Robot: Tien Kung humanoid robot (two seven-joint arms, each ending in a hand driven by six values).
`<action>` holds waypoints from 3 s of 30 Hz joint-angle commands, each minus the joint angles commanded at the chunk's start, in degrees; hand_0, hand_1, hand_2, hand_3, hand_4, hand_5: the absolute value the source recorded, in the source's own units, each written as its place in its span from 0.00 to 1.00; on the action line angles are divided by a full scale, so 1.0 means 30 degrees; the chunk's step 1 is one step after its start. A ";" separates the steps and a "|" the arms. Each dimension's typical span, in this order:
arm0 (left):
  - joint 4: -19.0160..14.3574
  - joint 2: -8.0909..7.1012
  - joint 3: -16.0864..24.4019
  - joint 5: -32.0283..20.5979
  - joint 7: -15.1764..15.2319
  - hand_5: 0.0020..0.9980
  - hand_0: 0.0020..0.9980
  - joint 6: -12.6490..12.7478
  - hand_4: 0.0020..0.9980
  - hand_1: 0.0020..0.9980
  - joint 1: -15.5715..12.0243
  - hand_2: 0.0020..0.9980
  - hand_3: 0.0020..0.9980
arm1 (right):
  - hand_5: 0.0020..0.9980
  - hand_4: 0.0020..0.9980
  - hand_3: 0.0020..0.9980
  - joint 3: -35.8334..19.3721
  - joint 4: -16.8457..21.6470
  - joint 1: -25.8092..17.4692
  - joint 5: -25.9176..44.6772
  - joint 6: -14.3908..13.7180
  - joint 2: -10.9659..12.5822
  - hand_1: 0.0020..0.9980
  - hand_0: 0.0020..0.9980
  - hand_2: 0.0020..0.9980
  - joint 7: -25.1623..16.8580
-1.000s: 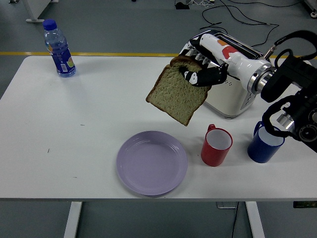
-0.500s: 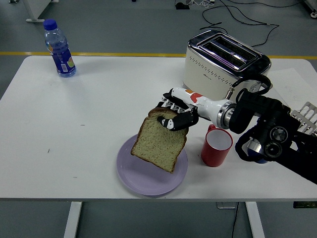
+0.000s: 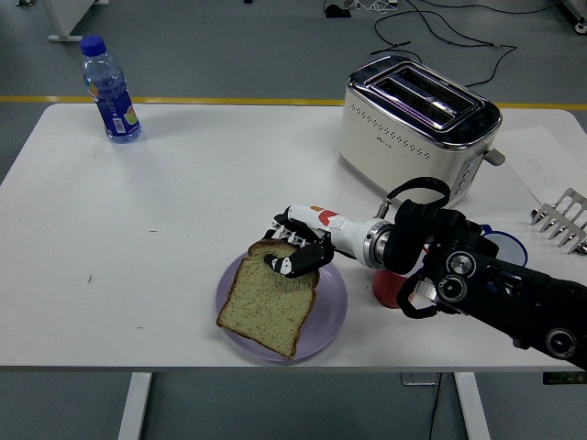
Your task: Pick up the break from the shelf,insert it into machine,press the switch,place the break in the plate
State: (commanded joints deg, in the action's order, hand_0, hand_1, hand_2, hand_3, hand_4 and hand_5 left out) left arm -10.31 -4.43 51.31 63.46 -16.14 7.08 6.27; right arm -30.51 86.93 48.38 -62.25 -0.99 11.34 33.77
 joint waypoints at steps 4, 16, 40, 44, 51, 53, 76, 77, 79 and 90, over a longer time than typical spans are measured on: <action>0.0000 0.0001 -0.0022 -0.0054 0.0009 0.96 0.65 0.0031 0.32 0.57 0.0044 0.60 0.60 | 0.00 0.45 0.44 0.0067 -0.1030 0.0117 -0.0135 -0.0156 -0.0617 0.27 0.25 0.36 -0.0087; 0.0000 0.0006 -0.0099 -0.0098 -0.0015 0.96 0.65 0.0040 0.32 0.57 0.0068 0.59 0.60 | 0.00 0.45 0.45 0.0514 -0.2655 0.0301 -0.1153 0.0253 -0.1241 0.28 0.25 0.36 -0.0435; 0.0000 0.0034 -0.0181 -0.0227 0.0011 0.96 0.65 0.0075 0.32 0.57 0.0110 0.59 0.61 | 0.07 0.64 0.81 0.0095 -0.3928 0.0340 -0.3822 0.1948 -0.1427 0.74 0.77 0.78 -0.1737; 0.0000 0.0033 -0.0200 -0.0266 0.0019 0.96 0.65 0.0080 0.32 0.58 0.0100 0.59 0.60 | 0.10 0.68 0.88 -0.0064 -0.3822 0.0314 -0.3918 0.1849 -0.1390 0.81 0.84 0.87 -0.1877; 0.0000 0.0028 -0.0181 -0.0236 0.0026 0.96 0.65 0.0072 0.32 0.58 0.0113 0.59 0.60 | 0.11 0.69 0.91 -0.0817 -0.2700 0.0084 -0.4470 0.1696 -0.1010 0.84 0.88 0.90 -0.2057; 0.0000 0.0029 -0.0160 -0.0233 0.0027 0.96 0.65 0.0075 0.32 0.58 0.0104 0.60 0.60 | 0.12 0.70 0.90 -0.1273 -0.1915 -0.0029 -0.4892 0.1799 -0.0713 0.84 0.89 0.91 -0.2166; 0.0000 0.0060 0.0329 0.0465 -0.0062 0.96 0.65 -0.0043 0.32 0.58 -0.0164 0.60 0.60 | 0.26 0.54 0.75 -1.1777 0.3070 -0.3859 1.0199 -0.3055 0.2564 0.75 0.80 0.78 -1.6005; 0.0000 0.0065 0.0378 0.0526 -0.0072 0.96 0.65 -0.0048 0.32 0.58 -0.0175 0.60 0.60 | 0.29 0.54 0.74 -1.2249 0.2882 -0.4018 1.0944 -0.3209 0.2637 0.75 0.81 0.77 -1.6203; 0.0000 0.0065 0.0400 0.0583 -0.0071 0.96 0.65 -0.0057 0.32 0.58 -0.0195 0.60 0.60 | 0.29 0.54 0.74 -1.3131 0.2406 -0.4421 1.2497 -0.3566 0.2825 0.75 0.81 0.77 -1.6554; 0.0000 0.0089 0.0492 0.0670 -0.0045 0.96 0.65 -0.0054 0.32 0.58 -0.0268 0.60 0.60 | 0.30 0.53 0.73 -1.6866 -0.1371 -0.6523 1.6617 -0.4336 0.3599 0.74 0.81 0.77 -1.6659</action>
State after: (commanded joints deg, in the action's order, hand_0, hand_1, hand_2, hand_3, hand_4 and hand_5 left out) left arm -10.31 -4.16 52.78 65.47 -16.27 6.92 5.46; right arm -81.11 82.82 28.81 -12.40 -14.00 22.13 -16.21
